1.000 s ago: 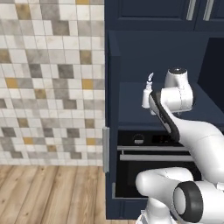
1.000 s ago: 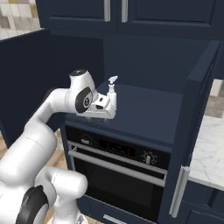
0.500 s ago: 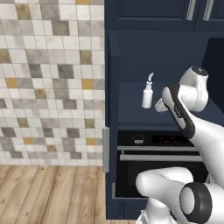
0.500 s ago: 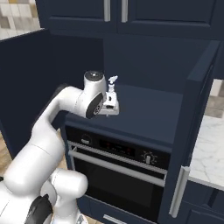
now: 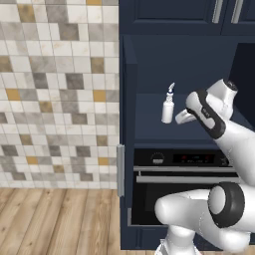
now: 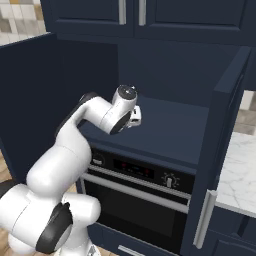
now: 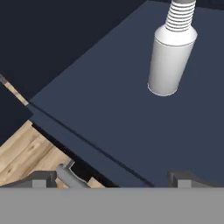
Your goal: Move the cutting board and knife to the sink. Then move spray from the cabinet to the counter.
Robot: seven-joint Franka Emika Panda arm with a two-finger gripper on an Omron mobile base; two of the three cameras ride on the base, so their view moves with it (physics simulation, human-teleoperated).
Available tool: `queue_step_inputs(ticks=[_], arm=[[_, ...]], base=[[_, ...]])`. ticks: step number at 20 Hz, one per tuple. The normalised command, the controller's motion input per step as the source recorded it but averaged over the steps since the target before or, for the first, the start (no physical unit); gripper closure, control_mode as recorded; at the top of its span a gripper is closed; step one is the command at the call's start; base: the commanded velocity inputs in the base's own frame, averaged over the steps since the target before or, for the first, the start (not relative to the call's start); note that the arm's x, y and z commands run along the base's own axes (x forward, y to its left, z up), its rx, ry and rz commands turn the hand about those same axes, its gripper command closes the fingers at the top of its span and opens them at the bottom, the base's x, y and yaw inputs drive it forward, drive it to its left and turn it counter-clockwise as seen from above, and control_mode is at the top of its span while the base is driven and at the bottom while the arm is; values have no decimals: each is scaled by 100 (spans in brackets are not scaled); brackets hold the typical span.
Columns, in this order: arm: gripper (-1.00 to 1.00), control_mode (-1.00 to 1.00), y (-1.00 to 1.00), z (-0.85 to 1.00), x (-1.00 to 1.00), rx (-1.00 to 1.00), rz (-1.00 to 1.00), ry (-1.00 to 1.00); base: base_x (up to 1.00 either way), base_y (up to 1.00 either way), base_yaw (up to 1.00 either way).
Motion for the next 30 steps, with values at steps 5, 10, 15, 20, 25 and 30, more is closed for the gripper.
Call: queue_step_inputs(ticks=[5, 10, 15, 20, 25, 30], arm=[[-100, -100, 0, 0, 59, 0, 0, 0], [-100, -100, 0, 0, 21, 0, 0, 0], [-100, -100, 1, -1, 18, -1, 0, -11], [-100, -100, 4, -8, 29, -3, 0, -24], [-100, -100, 0, -1, 20, -1, -1, -7], [-100, -100, 0, 0, 27, 0, -2, 0]], base=[[0, 0, 0], [0, 0, 0], [0, 0, 0], [0, 0, 0], [0, 0, 0], [0, 0, 0]])
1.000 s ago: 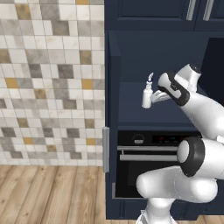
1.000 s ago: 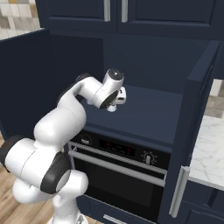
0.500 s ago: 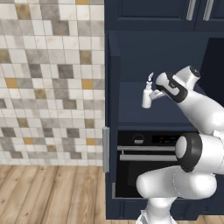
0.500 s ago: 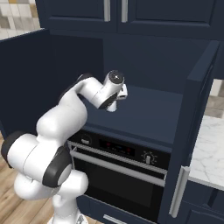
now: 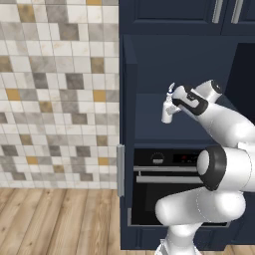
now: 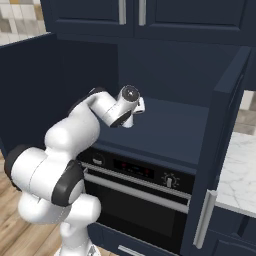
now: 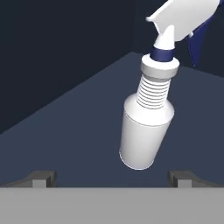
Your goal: Move the cutting board and knife to the sink. Then move spray from the cabinet to the counter.
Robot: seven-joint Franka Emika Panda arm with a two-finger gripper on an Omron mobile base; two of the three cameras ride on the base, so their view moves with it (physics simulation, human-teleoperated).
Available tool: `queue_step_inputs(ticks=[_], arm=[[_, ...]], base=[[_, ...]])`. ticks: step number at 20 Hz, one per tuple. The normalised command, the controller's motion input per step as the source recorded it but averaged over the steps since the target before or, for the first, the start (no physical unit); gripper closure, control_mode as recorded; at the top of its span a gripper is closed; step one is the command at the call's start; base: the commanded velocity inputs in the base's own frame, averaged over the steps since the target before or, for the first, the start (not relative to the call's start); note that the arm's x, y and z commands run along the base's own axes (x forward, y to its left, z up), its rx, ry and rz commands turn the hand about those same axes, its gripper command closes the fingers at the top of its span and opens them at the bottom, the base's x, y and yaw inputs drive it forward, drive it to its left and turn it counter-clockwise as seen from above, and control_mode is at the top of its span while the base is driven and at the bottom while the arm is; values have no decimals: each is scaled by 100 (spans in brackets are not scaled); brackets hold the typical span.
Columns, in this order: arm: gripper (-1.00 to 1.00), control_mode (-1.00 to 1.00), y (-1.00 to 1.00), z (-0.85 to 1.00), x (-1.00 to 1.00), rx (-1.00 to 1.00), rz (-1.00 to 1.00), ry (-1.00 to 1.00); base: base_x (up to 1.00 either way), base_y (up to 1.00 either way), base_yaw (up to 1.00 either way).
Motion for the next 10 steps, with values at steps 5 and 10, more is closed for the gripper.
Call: queue_step_inputs(ticks=[5, 10], arm=[[-100, -100, 0, 0, 38, 0, -3, 3], [-100, -100, 0, 0, 34, 0, -2, 1]], base=[[0, 0, 0], [0, 0, 0]])
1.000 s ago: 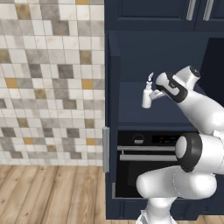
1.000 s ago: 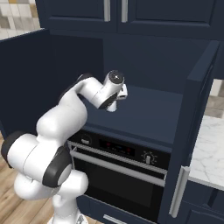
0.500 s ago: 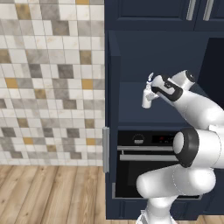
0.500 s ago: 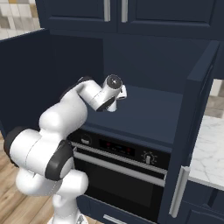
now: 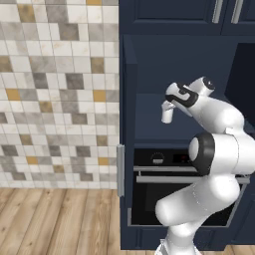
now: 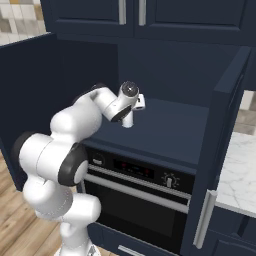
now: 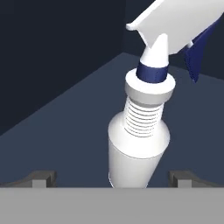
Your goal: Move the cutting board and knife to the sink. Then move spray from the cabinet to the counter.
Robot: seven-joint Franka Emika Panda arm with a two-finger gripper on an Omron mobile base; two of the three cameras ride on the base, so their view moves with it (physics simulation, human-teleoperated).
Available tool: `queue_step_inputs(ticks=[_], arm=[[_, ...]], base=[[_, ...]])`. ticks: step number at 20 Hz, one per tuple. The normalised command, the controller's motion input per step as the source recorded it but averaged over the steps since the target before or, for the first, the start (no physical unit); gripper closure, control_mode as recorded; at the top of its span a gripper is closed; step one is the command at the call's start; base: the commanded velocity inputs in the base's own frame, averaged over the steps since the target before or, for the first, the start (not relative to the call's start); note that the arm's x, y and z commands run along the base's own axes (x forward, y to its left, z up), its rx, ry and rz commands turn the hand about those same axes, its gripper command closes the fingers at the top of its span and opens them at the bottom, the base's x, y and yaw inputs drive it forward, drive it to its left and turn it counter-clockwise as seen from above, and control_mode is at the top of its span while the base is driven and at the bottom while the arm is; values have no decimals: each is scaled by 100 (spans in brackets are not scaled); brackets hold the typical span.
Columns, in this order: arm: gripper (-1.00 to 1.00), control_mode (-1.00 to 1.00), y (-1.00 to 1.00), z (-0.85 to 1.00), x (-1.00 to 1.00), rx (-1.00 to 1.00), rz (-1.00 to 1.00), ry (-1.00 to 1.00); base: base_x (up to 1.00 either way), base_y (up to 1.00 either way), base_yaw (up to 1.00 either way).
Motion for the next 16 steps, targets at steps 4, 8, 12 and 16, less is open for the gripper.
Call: queue_step_inputs(ticks=[4, 8, 12, 16], arm=[[-100, -100, 0, -1, 32, 0, -2, 0], [-100, -100, 0, -7, 27, 0, -3, 0], [-100, -100, 0, -9, 18, -1, -3, 0], [-100, -100, 0, -11, 13, 0, -3, 0]], base=[[0, 0, 0], [0, 0, 0], [0, 0, 0], [0, 0, 0]])
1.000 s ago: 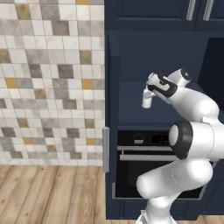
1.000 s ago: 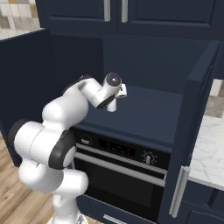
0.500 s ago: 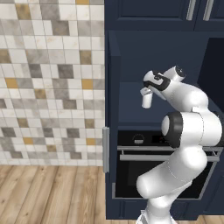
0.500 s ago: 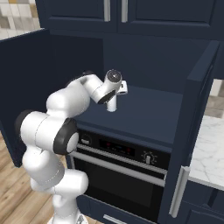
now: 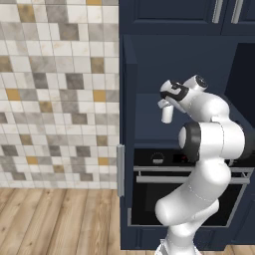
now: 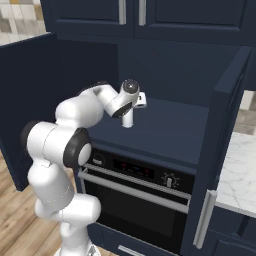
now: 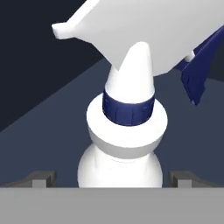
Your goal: Move the cutting board and knife to the sink. Then move spray from the cabinet to the counter.
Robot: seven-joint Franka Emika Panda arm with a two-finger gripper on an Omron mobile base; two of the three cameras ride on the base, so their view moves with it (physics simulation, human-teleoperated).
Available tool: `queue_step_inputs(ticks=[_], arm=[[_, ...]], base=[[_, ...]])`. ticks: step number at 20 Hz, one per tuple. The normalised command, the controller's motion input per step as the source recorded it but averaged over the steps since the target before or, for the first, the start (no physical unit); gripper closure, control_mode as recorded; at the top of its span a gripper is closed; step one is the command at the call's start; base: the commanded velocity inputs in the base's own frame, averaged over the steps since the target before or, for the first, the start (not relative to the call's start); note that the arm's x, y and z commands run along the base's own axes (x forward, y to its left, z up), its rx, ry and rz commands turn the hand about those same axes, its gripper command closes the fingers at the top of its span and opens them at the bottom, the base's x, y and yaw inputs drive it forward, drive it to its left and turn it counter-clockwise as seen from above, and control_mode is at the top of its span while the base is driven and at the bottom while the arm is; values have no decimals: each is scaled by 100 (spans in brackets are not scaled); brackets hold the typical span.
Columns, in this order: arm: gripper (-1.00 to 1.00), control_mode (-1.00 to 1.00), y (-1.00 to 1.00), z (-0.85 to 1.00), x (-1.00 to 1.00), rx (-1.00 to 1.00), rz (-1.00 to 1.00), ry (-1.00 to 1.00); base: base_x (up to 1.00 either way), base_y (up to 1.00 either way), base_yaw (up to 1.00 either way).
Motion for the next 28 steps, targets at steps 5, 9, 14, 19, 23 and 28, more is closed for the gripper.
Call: queue_step_inputs(ticks=[5, 9, 14, 19, 23, 28], arm=[[-100, -100, 0, -11, 17, -1, -3, 0], [-100, -100, 0, -5, 12, 0, -1, 0], [-100, -100, 0, 0, 1, 0, 0, 0], [100, -100, 0, 0, 0, 0, 0, 0], [100, -100, -3, 0, 0, 0, 0, 0], [100, -100, 0, 0, -13, 0, -6, -1]], base=[[0, 0, 0], [0, 0, 0], [0, 0, 0], [0, 0, 0], [0, 0, 0], [0, 0, 0]])
